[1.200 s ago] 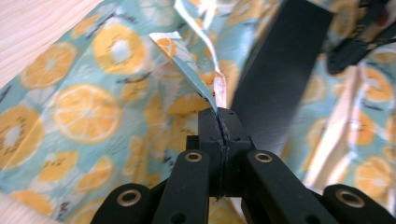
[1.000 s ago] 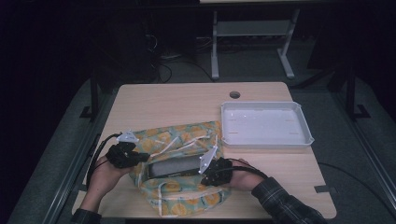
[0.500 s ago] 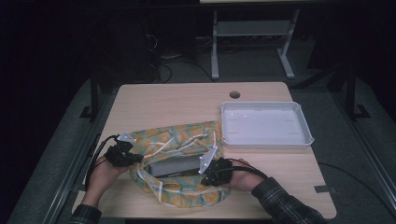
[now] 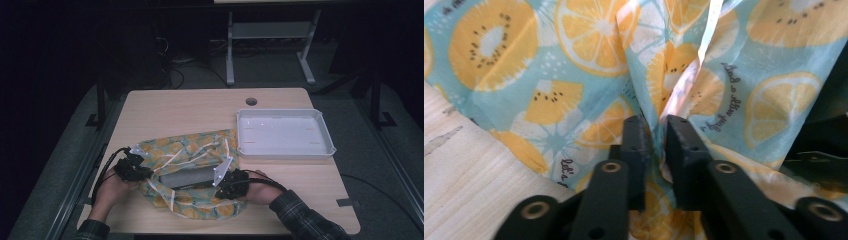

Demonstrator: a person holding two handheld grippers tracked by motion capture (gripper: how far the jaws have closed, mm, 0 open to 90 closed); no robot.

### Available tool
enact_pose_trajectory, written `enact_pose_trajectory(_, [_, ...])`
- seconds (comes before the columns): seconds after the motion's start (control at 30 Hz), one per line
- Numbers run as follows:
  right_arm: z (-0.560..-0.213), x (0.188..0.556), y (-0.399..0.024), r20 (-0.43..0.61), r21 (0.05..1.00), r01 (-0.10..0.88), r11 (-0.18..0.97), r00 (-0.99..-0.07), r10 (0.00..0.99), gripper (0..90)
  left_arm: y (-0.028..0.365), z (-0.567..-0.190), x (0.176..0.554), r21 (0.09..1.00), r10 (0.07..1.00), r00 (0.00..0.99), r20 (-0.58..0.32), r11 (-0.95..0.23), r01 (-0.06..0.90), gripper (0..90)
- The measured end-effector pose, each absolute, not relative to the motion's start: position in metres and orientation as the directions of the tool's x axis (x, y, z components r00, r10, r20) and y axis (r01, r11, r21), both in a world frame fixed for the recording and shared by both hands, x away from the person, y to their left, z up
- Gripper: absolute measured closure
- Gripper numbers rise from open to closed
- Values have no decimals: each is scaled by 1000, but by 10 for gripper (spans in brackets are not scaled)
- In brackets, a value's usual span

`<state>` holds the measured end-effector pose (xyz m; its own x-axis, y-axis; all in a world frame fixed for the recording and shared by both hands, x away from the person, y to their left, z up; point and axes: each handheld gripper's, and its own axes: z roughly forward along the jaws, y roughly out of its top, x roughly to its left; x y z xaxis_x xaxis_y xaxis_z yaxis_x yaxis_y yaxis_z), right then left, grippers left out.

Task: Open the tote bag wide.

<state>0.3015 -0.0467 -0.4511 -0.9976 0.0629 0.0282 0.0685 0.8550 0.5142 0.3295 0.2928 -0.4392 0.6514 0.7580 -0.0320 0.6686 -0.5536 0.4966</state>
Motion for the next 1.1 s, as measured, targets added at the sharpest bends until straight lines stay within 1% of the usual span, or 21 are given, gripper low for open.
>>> enact_pose_trajectory(0.13, [-451,302,-47,28,514,68,855,-998,63,891,299,-429,324,548,762,645,-60,-515,659,649])
enact_pose_trajectory(0.23, [-451,301,-47,27,514,67,855,-998,61,890,302,-423,318,579,763,642,-72,-493,650,599])
enact_pose_trajectory(0.3, [-451,301,-47,27,514,66,855,-998,61,890,303,-418,313,597,763,642,-70,-483,640,581])
enact_pose_trajectory(0.47, [-451,301,-46,25,513,65,856,-998,61,888,302,-403,299,640,749,658,-70,-472,606,567])
enact_pose_trajectory(0.57, [-450,300,-46,22,508,61,859,-998,59,858,298,-396,290,663,730,678,-87,-465,586,568])
enact_pose_trajectory(0.67, [-449,299,-45,18,504,57,862,-998,56,845,293,-389,281,668,705,703,-94,-479,570,652])
enact_pose_trajectory(0.8, [-442,299,-47,35,521,69,851,-998,60,789,287,-384,271,672,683,724,-98,-491,555,759])
enact_pose_trajectory(0.9, [-431,299,-53,45,558,81,826,-997,67,774,285,-383,262,672,679,726,-110,-487,558,855])
enact_pose_trajectory(0.97, [-423,300,-58,39,579,87,810,-996,79,776,285,-383,256,672,675,729,-114,-488,557,889])
enact_pose_trajectory(1.1, [-412,303,-72,32,608,108,786,-993,112,778,284,-384,245,674,669,732,-128,-483,559,896])
